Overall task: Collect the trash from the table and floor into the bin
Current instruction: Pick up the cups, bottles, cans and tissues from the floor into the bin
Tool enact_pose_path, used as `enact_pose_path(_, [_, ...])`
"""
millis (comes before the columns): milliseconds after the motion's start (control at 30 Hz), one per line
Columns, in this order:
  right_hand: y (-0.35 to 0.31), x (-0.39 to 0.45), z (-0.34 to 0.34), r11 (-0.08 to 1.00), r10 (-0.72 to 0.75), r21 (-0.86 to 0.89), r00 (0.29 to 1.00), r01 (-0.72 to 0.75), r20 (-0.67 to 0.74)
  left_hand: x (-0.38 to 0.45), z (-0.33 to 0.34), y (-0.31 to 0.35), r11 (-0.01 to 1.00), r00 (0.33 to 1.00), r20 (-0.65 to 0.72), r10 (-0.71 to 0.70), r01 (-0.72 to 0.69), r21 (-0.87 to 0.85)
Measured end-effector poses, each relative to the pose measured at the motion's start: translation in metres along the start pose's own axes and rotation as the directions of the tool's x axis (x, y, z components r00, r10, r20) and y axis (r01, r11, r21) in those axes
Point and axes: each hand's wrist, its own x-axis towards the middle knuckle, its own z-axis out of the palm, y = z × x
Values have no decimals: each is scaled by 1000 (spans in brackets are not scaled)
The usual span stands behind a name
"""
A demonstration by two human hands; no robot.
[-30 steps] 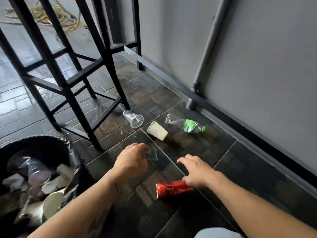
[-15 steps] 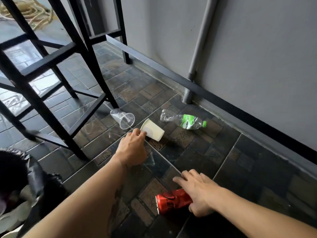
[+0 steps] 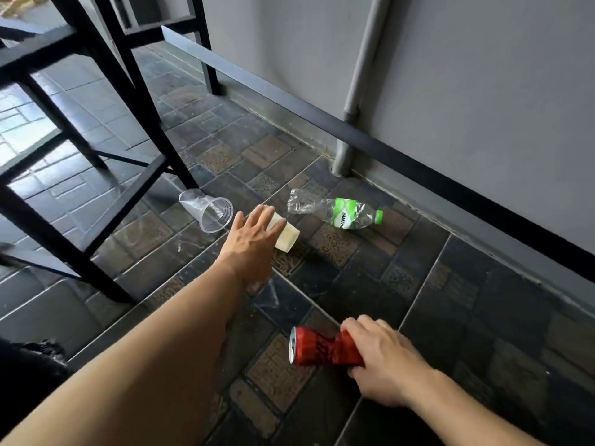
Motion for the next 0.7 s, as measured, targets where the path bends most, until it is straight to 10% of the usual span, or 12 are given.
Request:
enact_pose_path(267, [25, -15, -40, 975, 160, -77, 903, -207, -399, -11, 11, 19, 985, 995, -45, -94, 100, 142])
enact_pose_path(500, [12, -17, -57, 949, -20, -291, 894, -124, -447, -19, 9, 9, 992, 997, -66, -45, 52, 115])
enact_pose_path(700, [-2, -7, -73, 914, -198, -405, 879, 6, -433, -39, -14, 7, 944, 957, -43, -288, 276, -181])
